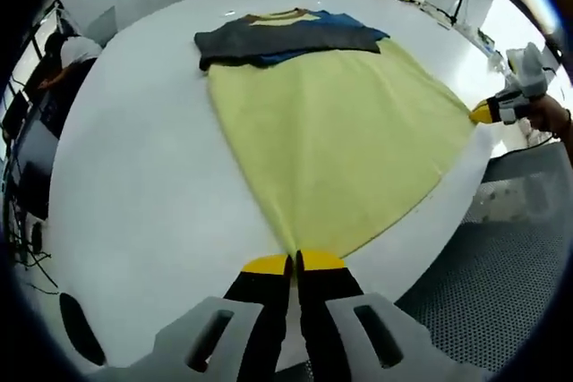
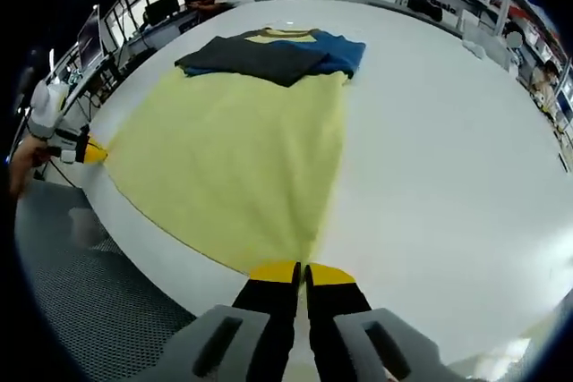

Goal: Fold the garment on the visible template until the final outline fits inside the template.

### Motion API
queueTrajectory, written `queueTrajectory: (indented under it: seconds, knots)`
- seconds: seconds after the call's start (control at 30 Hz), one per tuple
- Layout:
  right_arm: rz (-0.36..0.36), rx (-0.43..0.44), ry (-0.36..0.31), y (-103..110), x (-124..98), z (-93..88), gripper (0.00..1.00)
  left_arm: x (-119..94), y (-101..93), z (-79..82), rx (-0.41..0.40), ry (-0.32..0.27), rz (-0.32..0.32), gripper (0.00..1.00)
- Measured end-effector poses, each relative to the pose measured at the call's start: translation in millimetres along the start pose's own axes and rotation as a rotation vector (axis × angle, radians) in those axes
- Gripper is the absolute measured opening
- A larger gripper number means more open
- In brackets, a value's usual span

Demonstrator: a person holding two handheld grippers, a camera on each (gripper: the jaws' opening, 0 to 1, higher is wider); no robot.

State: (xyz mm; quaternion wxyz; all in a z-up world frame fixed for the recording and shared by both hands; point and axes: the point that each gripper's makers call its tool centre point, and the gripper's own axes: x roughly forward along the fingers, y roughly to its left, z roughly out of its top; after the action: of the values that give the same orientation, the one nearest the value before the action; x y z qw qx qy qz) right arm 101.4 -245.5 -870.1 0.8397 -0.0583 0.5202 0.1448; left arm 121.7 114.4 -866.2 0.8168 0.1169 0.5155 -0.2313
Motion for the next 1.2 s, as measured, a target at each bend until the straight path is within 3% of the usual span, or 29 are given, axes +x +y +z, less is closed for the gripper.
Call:
queueTrajectory:
  seconds: [0.23, 0.5, 0.9, 1.2]
  knots:
    - [0.027, -0.073, 0.083, 6.2, -4.1, -8.8, 0.00, -5.9, -9.5, -14.6, 0.090, 0.053, 0.000, 0.03]
    - [0.053, -0.108, 0.110, 12.7, -8.3, -16.8, 0.00, -9.2, -10.1, -21.4, 0.124, 0.068, 0.007, 0.03]
    - [0.081, -0.120, 0.153, 23.0, -14.3, -34.5, 0.00, -16.9, -13.9, -40.2, 0.026, 0.078, -0.052, 0.03]
    - [0.088, -0.067, 0.166, 28.0, -17.3, -42.9, 0.00, -19.4, -17.7, -47.2, 0.017, 0.103, -0.077, 0.03]
